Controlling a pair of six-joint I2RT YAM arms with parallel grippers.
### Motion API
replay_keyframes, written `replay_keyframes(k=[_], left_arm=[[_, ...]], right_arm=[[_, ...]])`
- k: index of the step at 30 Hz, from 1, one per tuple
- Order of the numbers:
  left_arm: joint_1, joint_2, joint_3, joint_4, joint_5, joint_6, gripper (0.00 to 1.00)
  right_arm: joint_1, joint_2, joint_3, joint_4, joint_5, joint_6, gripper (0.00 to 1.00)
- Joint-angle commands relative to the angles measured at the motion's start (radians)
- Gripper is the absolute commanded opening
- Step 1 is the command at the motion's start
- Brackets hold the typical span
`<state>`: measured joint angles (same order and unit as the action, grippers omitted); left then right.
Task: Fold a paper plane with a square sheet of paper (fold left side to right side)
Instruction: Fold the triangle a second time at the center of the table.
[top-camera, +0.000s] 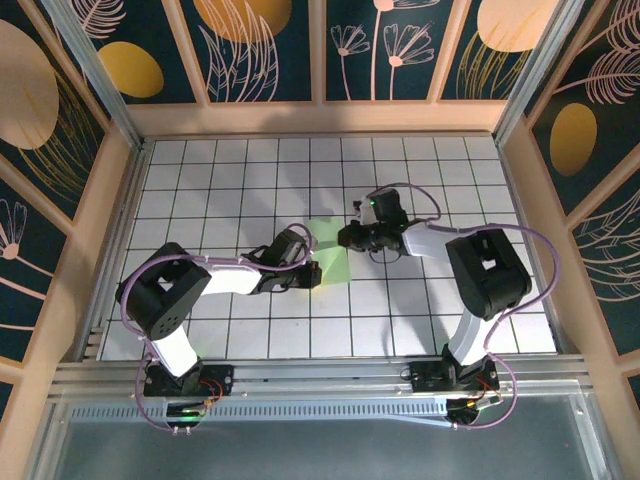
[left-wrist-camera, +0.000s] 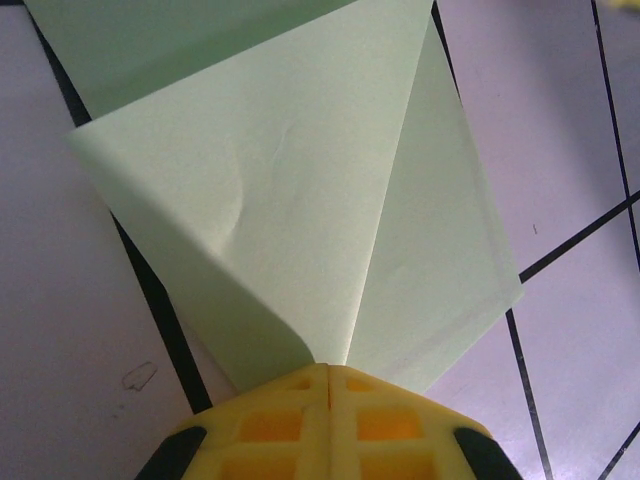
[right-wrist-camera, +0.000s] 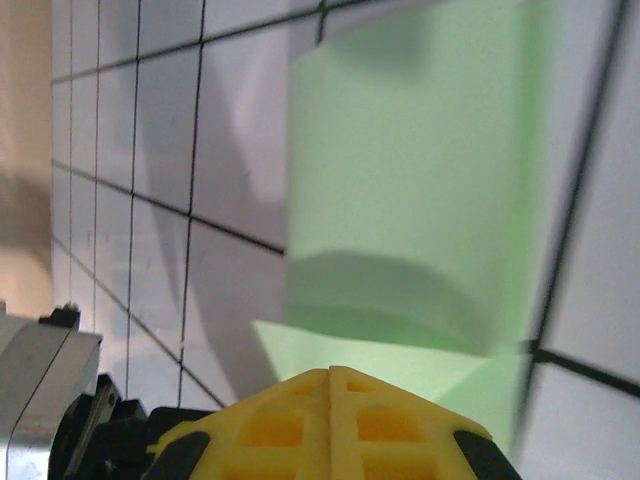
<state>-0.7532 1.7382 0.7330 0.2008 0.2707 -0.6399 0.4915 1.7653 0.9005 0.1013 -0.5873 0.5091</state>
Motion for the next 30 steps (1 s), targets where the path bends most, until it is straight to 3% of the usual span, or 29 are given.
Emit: replay_keyframes(k=[1,9,19,30], left_arm=[[-0.009,0.044,-0.004,-0.107,-0.024,0.029,0.00],[-0.009,0.034,0.002,-0.104,-0.017,0.027,0.00],[-0.005,-0.081,0.075,-0.101,0.064,-0.047,0.04],[-0.004,-0.035,0.031,-0.048,0.147,-0.129,0.02]], right_arm=[[0.042,0.057,0.000,0.057,-0.048,0.049,0.00],[0.073,0.154,0.029,0.063,-0.054,0.082,0.00],[0.073,0.194,0.021,-0.060,-0.005,0.057,0.00],[0.073,0.198,0.010,-0.061,-0.002,0.062,0.00]])
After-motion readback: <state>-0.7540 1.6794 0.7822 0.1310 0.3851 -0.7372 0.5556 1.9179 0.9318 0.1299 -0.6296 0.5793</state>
